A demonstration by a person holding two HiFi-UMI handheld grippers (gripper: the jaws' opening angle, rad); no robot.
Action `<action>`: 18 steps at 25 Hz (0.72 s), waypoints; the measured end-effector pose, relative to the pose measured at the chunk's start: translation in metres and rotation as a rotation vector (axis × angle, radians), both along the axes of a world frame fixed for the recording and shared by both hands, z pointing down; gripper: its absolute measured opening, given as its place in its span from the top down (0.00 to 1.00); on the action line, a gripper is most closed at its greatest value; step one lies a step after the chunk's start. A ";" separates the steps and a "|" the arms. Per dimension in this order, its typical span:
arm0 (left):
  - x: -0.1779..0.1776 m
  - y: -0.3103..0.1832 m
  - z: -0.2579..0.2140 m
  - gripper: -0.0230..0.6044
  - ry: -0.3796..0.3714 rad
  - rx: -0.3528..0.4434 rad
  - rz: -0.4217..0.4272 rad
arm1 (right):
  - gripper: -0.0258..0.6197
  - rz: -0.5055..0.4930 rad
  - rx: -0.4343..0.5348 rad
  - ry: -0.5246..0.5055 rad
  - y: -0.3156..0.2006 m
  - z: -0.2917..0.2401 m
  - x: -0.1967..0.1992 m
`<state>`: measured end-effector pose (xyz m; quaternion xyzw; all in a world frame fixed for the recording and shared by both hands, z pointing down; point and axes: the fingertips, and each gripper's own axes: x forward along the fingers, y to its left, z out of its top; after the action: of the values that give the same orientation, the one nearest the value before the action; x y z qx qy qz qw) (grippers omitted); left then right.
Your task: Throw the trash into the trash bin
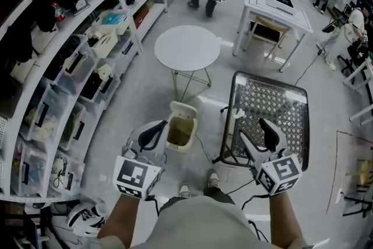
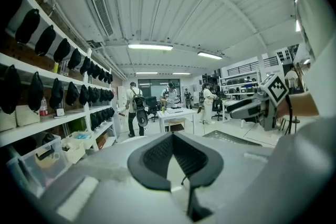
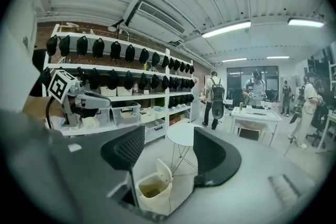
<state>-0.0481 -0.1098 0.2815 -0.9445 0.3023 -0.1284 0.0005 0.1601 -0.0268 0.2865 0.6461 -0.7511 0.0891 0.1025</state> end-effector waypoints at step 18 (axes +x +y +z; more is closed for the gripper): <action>0.123 -0.080 0.115 0.96 -0.073 -0.249 -0.109 | 0.52 -0.052 -0.369 -0.060 -0.101 0.221 0.158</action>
<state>0.0748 -0.1893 0.3967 -0.9141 0.3349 -0.1989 -0.1128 0.3185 -0.1280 0.5074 0.5939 -0.7411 0.2419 0.1989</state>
